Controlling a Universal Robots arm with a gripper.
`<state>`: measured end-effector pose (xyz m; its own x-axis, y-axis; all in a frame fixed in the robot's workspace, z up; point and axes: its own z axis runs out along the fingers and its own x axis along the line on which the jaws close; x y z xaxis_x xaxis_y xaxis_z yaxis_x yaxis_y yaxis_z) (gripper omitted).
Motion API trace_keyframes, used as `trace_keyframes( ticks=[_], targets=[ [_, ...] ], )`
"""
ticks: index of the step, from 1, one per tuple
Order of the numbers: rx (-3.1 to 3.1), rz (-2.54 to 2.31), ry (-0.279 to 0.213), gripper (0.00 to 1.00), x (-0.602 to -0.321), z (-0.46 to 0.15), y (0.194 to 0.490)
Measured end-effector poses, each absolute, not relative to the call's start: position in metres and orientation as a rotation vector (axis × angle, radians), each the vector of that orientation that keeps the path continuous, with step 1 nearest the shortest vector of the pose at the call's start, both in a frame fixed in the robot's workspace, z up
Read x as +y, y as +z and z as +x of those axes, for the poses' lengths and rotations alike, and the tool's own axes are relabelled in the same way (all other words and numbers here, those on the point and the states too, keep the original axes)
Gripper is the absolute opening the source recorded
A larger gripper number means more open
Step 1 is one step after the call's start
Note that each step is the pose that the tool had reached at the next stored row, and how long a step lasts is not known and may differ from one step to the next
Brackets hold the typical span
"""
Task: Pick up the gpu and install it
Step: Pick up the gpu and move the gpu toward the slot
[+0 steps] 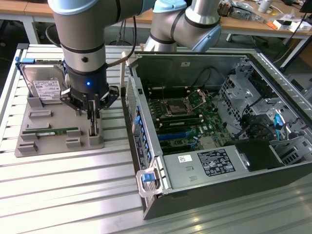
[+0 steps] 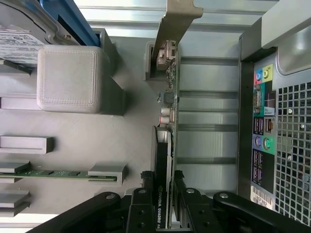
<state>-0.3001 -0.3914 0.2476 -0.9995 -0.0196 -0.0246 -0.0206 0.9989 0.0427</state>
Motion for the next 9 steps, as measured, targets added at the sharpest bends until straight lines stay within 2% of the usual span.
trace_keyframes(
  ticks=[9],
  targets=[
    [3.117,-0.031,0.067,0.27,-0.391,-0.3,0.259]
  ],
)
